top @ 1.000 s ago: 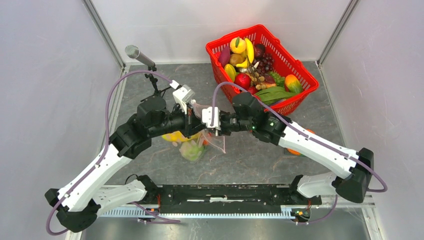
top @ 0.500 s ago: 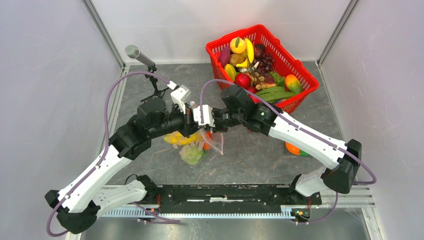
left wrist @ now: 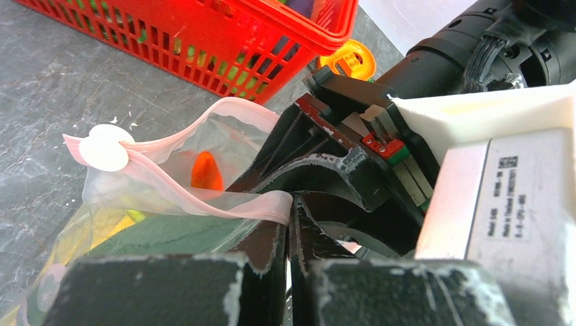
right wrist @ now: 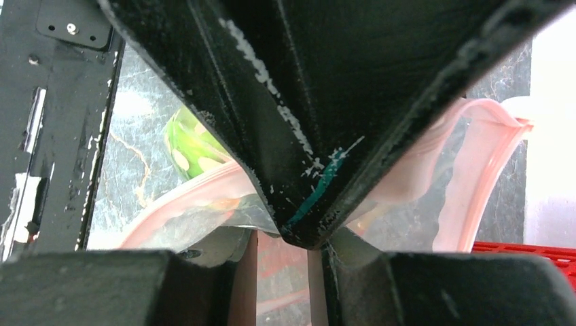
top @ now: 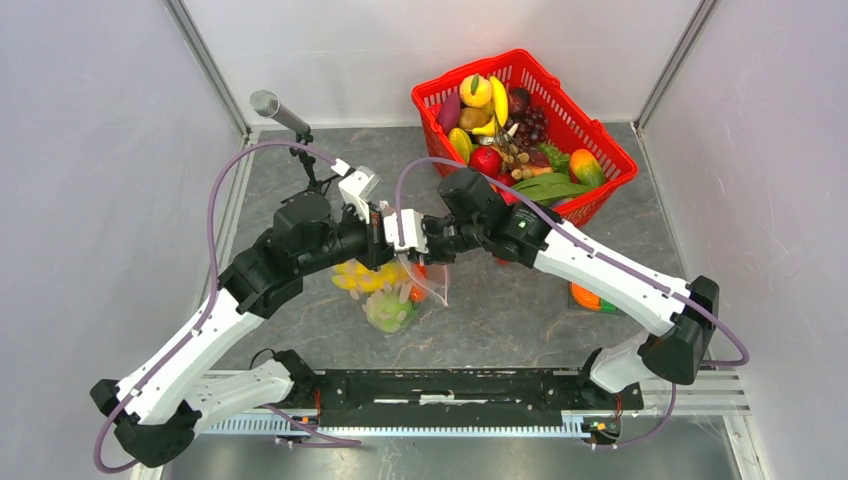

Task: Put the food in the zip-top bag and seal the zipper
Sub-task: Place the fake vegetable in the zipper food storage bag.

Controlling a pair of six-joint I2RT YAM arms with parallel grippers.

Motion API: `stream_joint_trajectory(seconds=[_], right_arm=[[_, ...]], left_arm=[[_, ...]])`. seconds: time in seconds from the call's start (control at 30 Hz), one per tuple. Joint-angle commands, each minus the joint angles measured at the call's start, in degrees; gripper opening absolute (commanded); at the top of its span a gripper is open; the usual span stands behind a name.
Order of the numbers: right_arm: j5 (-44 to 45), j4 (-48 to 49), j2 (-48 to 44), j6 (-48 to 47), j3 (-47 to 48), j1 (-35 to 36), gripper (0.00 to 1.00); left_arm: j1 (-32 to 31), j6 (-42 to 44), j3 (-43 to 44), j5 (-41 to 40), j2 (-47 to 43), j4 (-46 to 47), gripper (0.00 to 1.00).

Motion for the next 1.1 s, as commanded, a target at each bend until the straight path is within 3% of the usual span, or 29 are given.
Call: stream_joint_trajectory(seconds=[0.0, 0.1, 0.3, 0.7, 0.93, 1.07], right_arm=[[2.06, 10.79, 3.4, 9.07, -0.09, 0.35, 0.26], [0.06, 11.95, 3.36, 8.8, -0.69, 0.28, 0.43], [4.52, 16.22, -0.29, 11.38, -3.56, -0.17, 0.57], [3.24, 28.05, -14.59, 18.77, -16.02, -3.33, 0.64], [10.33, 31.31, -21.06, 21.99, -18.7, -3.29, 0.7], [18.98, 35.92, -25.51, 24.12, -21.6, -3.33, 0.72]], left_arm=[[-1.04, -0.18, 0.15, 4.53, -0.36, 6.69, 0.02], [-1.02, -0.2, -0.02, 4.46, -0.5, 6.6, 0.02], [-1.0, -0.21, -0.36, 2.77, -0.75, 6.27, 0.02], [-1.01, -1.13, -0.89, -6.59, -1.27, 4.43, 0.02], [-1.01, -1.78, -1.59, -9.37, -1.95, 4.28, 0.02], [-1.0, -1.87, -1.52, -9.16, -2.24, 4.4, 0.02]])
